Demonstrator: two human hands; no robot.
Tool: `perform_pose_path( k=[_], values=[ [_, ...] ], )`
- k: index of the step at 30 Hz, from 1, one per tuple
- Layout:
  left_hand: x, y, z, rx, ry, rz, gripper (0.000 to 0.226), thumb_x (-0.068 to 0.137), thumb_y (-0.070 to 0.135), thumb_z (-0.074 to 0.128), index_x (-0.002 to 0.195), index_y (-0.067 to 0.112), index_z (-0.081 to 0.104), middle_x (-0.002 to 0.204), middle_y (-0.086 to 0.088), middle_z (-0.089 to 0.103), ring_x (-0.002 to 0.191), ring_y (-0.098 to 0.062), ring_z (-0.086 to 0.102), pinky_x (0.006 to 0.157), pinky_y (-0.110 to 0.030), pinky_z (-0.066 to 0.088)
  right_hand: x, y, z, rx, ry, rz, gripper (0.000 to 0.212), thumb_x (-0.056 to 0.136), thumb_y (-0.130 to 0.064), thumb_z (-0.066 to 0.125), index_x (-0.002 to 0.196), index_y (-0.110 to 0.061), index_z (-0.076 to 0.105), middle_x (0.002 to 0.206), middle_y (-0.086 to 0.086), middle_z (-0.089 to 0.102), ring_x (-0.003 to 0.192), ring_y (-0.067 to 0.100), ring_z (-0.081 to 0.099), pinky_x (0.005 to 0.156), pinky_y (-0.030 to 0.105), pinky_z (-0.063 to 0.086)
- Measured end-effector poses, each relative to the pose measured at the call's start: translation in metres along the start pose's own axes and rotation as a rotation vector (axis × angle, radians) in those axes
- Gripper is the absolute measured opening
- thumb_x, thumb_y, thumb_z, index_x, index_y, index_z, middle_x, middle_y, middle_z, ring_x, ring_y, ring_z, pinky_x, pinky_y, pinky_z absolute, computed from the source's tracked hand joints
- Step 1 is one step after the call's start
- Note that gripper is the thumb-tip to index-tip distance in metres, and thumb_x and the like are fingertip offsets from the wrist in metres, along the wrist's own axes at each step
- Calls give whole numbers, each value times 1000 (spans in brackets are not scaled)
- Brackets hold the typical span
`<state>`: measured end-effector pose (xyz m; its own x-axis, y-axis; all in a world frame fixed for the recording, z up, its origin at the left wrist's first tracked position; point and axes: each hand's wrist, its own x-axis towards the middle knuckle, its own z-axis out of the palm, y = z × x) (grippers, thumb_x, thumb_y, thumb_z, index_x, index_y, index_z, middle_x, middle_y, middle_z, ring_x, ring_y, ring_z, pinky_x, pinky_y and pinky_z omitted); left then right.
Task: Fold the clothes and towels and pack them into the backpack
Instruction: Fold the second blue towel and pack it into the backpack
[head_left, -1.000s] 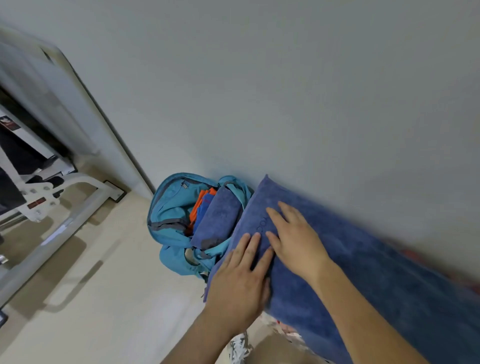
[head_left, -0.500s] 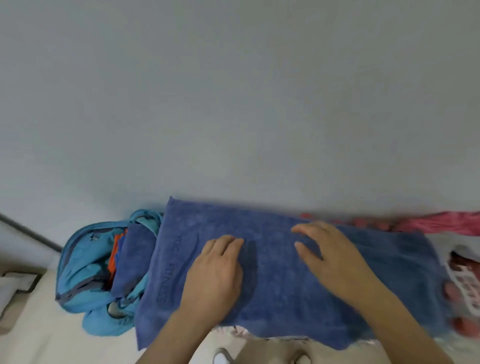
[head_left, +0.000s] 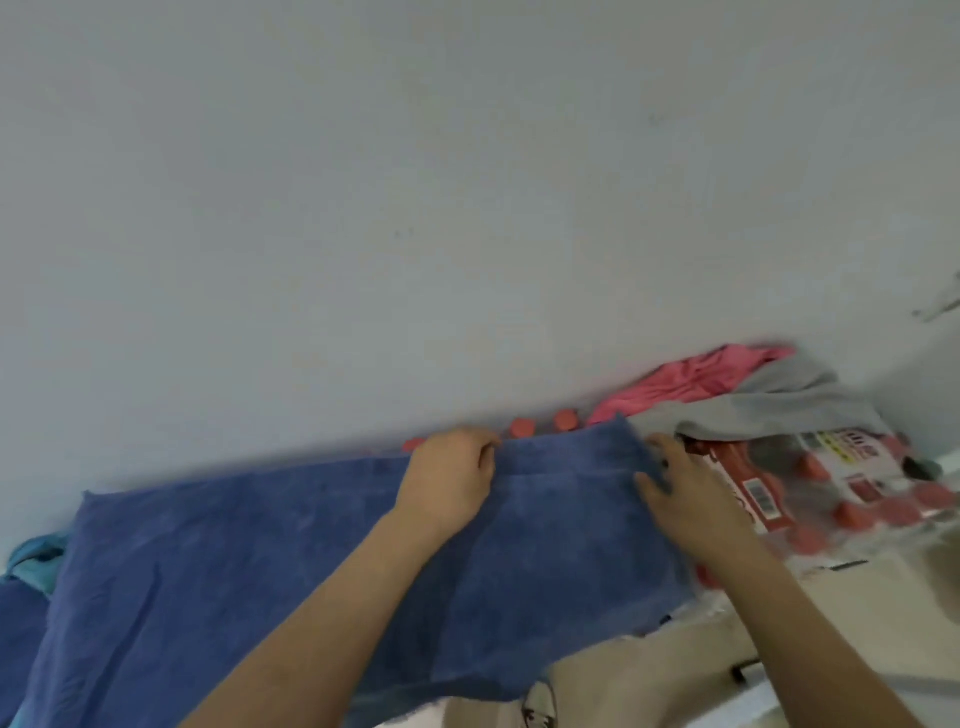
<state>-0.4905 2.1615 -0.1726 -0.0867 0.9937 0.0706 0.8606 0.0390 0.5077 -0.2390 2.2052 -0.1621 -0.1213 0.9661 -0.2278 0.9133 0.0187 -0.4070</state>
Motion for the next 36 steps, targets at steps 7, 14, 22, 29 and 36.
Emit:
perform_pose_path(
  k=[7,14,22,29,36],
  values=[
    [67,57,56,14,-173,7,17,85,26,56,97,19,65,97,-9,67,90,-30,61,77,-37,48,8,4,8,162,82,51,66,84,-26,66,139,-12,33,120,18,50,102,37,56,82,39,45],
    [83,65,73,138,-244,9,13,88,29,54,94,21,63,99,-6,67,93,-28,61,74,-36,48,14,16,8,268,45,-39,38,89,-20,59,125,-17,46,97,1,60,84,21,57,72,30,44],
    [88,75,61,-265,-270,-156,18,96,17,46,113,18,53,73,-1,62,66,-18,58,58,-28,43,28,23,18,279,148,-275,17,97,-30,41,102,-29,57,96,0,62,76,16,63,70,31,54],
    [101,97,40,-650,-550,-284,14,95,8,50,86,16,58,48,1,54,35,-10,45,36,-18,35,27,20,11,428,198,-329,28,89,-39,37,103,-28,58,98,-11,50,76,5,54,68,20,46],
    [101,110,51,-506,61,-112,11,96,9,49,92,19,53,71,-2,69,63,-13,66,63,-26,54,19,32,10,544,-78,-171,32,83,-37,68,108,-35,49,92,-17,59,84,0,58,74,14,43]
  ],
)
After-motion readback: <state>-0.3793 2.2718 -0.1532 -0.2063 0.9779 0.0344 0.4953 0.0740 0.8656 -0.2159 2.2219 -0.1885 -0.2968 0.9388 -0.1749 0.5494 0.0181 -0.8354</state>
